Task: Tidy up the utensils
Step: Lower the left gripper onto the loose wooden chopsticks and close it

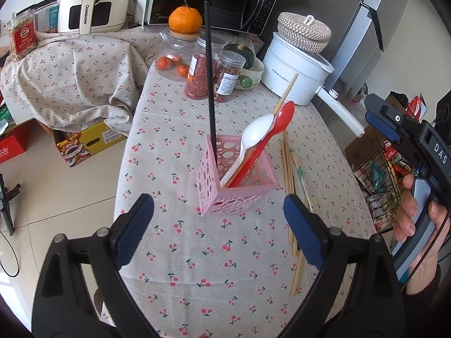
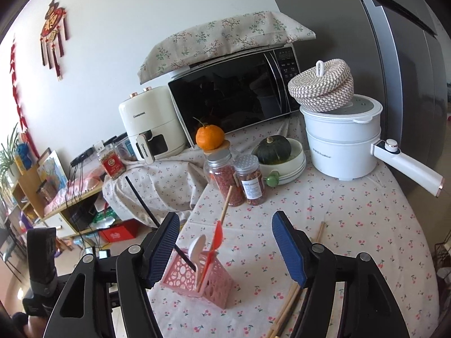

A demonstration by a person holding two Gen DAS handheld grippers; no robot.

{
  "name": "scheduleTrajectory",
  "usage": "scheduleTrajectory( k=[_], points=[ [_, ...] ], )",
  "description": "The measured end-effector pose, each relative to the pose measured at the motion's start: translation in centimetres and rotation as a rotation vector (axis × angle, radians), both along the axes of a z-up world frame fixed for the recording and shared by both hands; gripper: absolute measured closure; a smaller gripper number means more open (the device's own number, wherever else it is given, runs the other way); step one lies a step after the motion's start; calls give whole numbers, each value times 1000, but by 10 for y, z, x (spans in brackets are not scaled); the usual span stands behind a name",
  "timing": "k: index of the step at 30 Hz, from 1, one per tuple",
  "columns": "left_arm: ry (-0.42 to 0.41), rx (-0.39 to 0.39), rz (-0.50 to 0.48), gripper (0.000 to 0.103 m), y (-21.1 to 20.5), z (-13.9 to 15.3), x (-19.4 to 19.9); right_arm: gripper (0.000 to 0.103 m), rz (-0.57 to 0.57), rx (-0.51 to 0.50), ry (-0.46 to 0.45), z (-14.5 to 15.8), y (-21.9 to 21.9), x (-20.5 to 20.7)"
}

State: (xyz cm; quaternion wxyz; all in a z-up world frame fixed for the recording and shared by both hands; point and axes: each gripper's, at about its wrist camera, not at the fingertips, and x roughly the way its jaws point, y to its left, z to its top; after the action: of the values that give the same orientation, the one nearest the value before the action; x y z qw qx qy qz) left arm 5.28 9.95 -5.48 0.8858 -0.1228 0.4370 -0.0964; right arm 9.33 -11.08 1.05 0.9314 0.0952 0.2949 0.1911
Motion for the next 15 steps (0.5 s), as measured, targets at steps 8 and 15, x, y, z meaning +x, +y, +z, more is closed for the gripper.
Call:
scheduleTrajectory(
  k=[8, 15],
  points=[
    [65, 20, -66, 8, -34, -10, 2, 24, -72, -119, 161, -31, -41, -6],
    [102, 78, -123, 3, -76, -17, 6, 24, -130, -182, 315, -59, -79, -7]
  ],
)
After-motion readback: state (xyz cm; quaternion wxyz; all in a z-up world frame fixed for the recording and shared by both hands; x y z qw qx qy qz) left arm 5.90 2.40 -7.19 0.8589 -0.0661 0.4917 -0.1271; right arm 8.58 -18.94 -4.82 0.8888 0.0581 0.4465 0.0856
